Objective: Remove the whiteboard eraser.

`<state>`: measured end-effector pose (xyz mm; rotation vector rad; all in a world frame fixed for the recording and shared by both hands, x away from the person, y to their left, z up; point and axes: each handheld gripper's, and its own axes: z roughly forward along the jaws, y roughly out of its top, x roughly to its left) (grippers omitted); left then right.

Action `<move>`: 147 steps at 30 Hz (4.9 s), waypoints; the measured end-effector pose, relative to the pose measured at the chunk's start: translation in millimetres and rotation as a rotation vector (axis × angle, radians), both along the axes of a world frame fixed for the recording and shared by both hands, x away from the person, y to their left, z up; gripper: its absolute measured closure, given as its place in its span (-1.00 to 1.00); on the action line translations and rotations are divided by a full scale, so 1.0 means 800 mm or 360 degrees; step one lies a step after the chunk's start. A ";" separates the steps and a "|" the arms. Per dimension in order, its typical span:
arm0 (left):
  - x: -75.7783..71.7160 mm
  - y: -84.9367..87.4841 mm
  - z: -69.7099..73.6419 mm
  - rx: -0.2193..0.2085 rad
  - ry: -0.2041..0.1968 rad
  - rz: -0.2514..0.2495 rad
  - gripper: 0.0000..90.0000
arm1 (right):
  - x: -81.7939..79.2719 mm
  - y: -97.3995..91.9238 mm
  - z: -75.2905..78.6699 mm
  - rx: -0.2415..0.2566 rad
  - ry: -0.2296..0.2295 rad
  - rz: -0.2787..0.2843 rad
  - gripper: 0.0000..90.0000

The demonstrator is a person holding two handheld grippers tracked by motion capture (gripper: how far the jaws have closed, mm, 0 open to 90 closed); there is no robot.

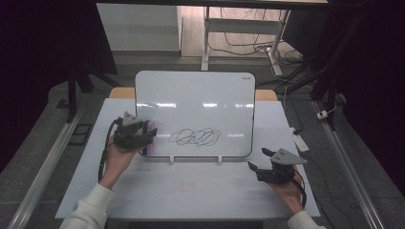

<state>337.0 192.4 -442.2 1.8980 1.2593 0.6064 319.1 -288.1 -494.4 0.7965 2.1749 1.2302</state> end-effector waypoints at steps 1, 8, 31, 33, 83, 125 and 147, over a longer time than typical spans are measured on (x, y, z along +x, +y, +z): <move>-0.001 0.000 0.000 0.0001 0.0001 0.0008 -0.07 | 0.000 0.000 0.000 0.0000 -0.0001 -0.0001 -0.49; -0.003 0.000 0.001 -0.0050 0.0001 0.0031 0.21 | 0.000 0.001 0.000 0.0000 0.0000 -0.0002 -0.48; -0.043 -0.033 0.032 -0.0196 -0.0110 -0.0244 0.34 | -0.006 0.013 0.003 0.0021 -0.0010 0.0040 -0.48; -0.044 -0.039 0.033 -0.0210 -0.0112 -0.0276 0.34 | -0.006 0.015 0.004 0.0026 -0.0006 0.0051 -0.48; -0.023 -0.169 0.008 -0.0252 -0.0087 -0.0642 0.33 | -0.015 0.135 0.011 0.0276 0.0128 0.0271 -0.48; -0.034 -0.143 0.020 -0.0390 -0.0083 -0.0714 -0.49 | -0.008 0.152 0.024 0.0395 0.0101 0.0179 -0.12; -0.121 0.036 -0.068 -0.0161 0.0171 -0.0277 -0.55 | 0.002 0.122 0.030 0.0337 0.0033 0.0098 -0.11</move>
